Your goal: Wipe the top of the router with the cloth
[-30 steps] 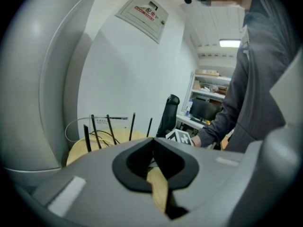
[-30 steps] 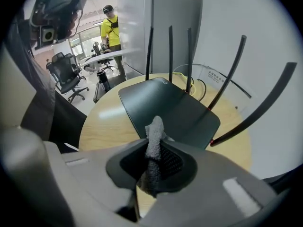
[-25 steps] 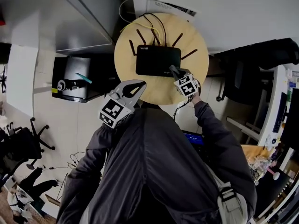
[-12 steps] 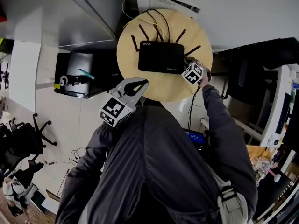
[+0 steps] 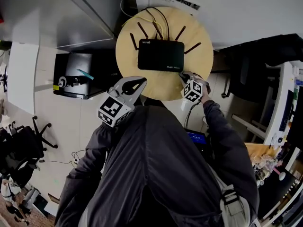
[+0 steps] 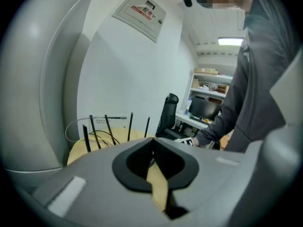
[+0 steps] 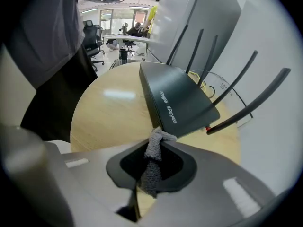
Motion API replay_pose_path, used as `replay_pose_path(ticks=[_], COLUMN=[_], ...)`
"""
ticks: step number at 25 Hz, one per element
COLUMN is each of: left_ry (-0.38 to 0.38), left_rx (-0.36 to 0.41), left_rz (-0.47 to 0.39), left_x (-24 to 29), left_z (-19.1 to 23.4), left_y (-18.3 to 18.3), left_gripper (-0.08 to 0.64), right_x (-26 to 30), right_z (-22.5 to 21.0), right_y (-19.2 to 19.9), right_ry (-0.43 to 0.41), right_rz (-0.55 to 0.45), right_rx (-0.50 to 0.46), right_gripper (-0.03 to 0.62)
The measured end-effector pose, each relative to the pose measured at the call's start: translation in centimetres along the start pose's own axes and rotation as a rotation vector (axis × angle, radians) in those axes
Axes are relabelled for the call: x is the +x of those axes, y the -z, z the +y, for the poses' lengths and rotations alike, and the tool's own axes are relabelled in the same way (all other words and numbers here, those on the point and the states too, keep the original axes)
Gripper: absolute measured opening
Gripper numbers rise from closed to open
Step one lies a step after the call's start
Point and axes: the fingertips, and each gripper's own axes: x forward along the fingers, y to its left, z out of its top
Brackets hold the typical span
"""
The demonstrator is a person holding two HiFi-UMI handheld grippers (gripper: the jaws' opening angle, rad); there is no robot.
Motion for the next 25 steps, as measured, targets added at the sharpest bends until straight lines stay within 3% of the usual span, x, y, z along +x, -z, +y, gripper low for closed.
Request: replay_pose_path(ticks=[5, 9, 16, 19, 25], left_ry=[0.022, 0.033, 0.065, 0.083, 0.113], left_rx=[0.017, 0.018, -0.004, -0.003, 0.028], left_rz=[-0.008, -0.018, -0.031, -0.030, -0.031], left_x=[0.1, 0.2, 0.4, 0.9, 2.1], left_z=[-0.3, -0.5, -1.2, -1.6, -2.6], left_y=[-0.4, -0.4, -0.1, 0.0, -0.7], left_gripper=[-0.009, -0.009, -0.009, -0.009, -0.009], right_x=[-1.0, -4.0, -12.0, -14.1, -16.5], right_z=[-0.1, 0.6, 2.9, 2.9, 1.4], right_y=[0.1, -0.9, -6.9, -8.8, -10.9], right_ry=[0.023, 0.049, 0.020, 0.018, 0.051], right_rz=[0.008, -0.046, -0.343, -0.413, -0.475], right_rx=[0.081, 0.200, 0.502, 0.515, 0.446], right_gripper=[0.032, 0.032, 0.032, 0.032, 0.032])
